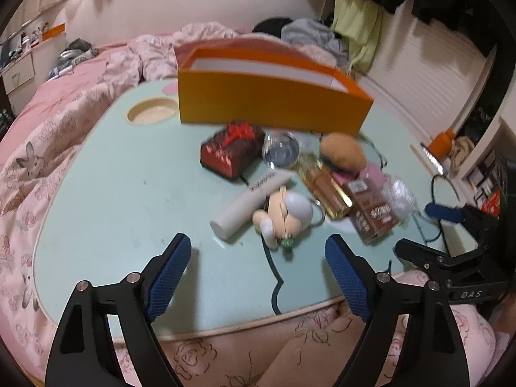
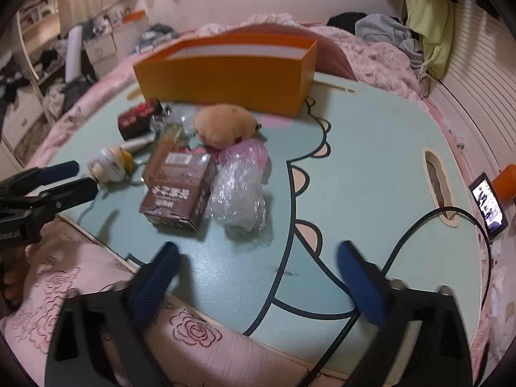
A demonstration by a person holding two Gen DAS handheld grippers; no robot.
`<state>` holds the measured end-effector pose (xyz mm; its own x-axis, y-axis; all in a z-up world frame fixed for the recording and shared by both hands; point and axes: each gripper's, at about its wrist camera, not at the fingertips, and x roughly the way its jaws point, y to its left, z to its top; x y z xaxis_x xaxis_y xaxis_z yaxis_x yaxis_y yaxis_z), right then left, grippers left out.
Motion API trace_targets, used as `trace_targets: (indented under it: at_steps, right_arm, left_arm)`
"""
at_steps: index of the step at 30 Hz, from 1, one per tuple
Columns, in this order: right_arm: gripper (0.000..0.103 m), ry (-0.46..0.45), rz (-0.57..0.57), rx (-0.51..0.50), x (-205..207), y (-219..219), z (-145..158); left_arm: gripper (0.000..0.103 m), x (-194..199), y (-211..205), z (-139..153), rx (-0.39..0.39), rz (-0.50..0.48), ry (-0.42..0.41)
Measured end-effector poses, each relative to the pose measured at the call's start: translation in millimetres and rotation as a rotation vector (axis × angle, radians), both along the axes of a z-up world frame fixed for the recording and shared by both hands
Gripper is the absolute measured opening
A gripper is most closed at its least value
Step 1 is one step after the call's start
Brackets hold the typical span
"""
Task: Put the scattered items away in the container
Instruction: 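Grasp the keychain figure with the left gripper while the right gripper grasps the plastic bag, lift both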
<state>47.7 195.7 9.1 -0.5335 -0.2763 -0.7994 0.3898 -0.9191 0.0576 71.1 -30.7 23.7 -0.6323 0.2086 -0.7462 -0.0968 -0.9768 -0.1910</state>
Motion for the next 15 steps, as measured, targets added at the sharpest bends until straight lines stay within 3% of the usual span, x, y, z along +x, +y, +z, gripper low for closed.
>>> trace_targets:
  at_steps: [1,5,8,10,15]
  right_arm:
    - [0.076,0.0,0.002,-0.02,0.0,2.3,1.2]
    - [0.058,-0.006,-0.008,-0.106,-2.7,13.6,6.5]
    - [0.057,0.006,-0.016,-0.137,-5.3,15.3,12.2]
    - [0.055,0.018,-0.007,-0.126,-7.2,9.8,15.1]
    - [0.055,0.016,0.044,-0.082,-14.6,-7.9,14.2]
  left_arm:
    - [0.061,0.0,1.1,2.6,0.005,-0.011,0.013]
    - [0.061,0.3,10.4,9.7,-0.003,-0.05,0.054]
    - [0.059,-3.4,19.6,8.8,-0.024,-0.077,0.05]
    - [0.042,-7.9,25.8,6.0,-0.04,-0.093,0.036]
    - [0.041,-16.1,32.5,4.5,-0.075,-0.101,0.04]
